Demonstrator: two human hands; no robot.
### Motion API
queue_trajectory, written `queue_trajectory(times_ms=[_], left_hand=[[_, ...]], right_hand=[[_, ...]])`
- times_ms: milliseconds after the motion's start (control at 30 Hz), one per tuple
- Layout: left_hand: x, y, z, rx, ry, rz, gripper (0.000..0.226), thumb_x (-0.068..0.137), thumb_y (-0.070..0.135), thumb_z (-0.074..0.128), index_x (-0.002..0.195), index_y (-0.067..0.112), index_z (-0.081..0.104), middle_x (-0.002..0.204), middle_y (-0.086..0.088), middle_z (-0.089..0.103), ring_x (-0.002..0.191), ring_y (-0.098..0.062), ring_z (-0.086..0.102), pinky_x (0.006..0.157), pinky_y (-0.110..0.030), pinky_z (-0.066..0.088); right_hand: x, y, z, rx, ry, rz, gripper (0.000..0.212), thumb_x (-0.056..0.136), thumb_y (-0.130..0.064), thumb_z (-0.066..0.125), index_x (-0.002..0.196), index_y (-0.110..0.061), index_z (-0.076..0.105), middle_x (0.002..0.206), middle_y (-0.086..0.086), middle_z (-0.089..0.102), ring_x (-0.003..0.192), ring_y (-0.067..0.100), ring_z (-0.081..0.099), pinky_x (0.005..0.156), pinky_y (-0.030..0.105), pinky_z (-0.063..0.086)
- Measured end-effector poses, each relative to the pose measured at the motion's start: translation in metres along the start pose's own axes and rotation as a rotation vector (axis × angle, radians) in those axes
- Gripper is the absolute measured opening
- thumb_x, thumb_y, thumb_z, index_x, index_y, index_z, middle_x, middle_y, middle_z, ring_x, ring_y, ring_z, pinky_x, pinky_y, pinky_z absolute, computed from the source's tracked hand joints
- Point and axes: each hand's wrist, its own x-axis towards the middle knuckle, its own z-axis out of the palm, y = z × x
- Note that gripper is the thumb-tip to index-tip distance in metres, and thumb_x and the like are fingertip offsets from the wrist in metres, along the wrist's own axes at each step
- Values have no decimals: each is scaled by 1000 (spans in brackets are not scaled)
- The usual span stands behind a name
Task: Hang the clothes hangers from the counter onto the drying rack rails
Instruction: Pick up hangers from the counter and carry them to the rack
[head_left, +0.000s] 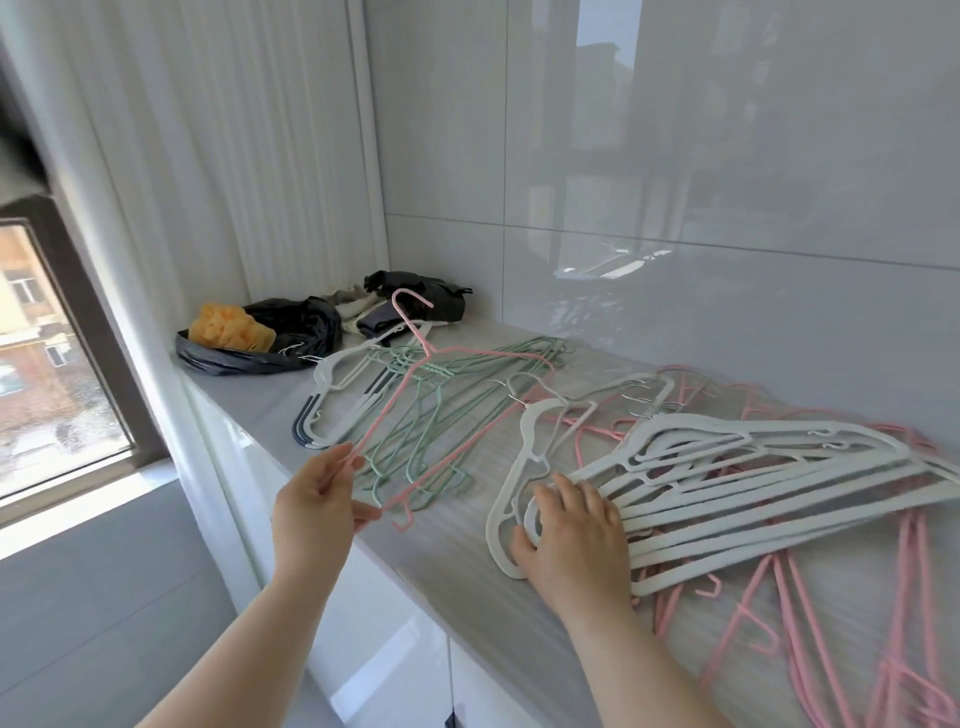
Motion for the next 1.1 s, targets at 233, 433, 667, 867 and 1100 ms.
queue_trajectory(times_ms=[233,433,667,867,1100], left_hand=[[-15,12,-22,351,15,367,25,93,6,46,101,25,61,68,7,63,53,13,57,56,-3,41],[-16,11,-45,539,40,522,26,90,10,50,92,31,65,47,32,54,58,31,47,61,4,36],[-23,10,-47,494,25,486,36,90,2,49,99,36,54,52,44,52,54,26,51,60,3,39],[-24,8,-49,452,15,485,37,89,-3,49,87,31,65,65,49,52,54,22,55,59,0,41],[-28,14,-58,405,63,416,48,80,27,42,72,73,47,65,44,57,58,15,59,59,-24,49]], right_hand=[[-4,-4,-5,-111,-48,-5,47,30,-43,83,64,-15,67,76,7,68,65,30,65,56,45,53],[3,-16,-15,-200,-185,-16,36,94,-28,36,125,-16,47,138,6,33,126,31,28,104,50,24],[13,-32,-19,-105,-114,27,52,95,-47,31,129,-12,45,143,7,34,135,27,21,111,52,7],[42,-53,-8,-134,-256,-57,70,90,-50,42,142,-9,21,141,14,35,129,31,33,107,46,20],[57,-44,-5,-87,-208,43,48,93,-9,39,139,-4,25,136,11,37,118,24,48,102,34,27]])
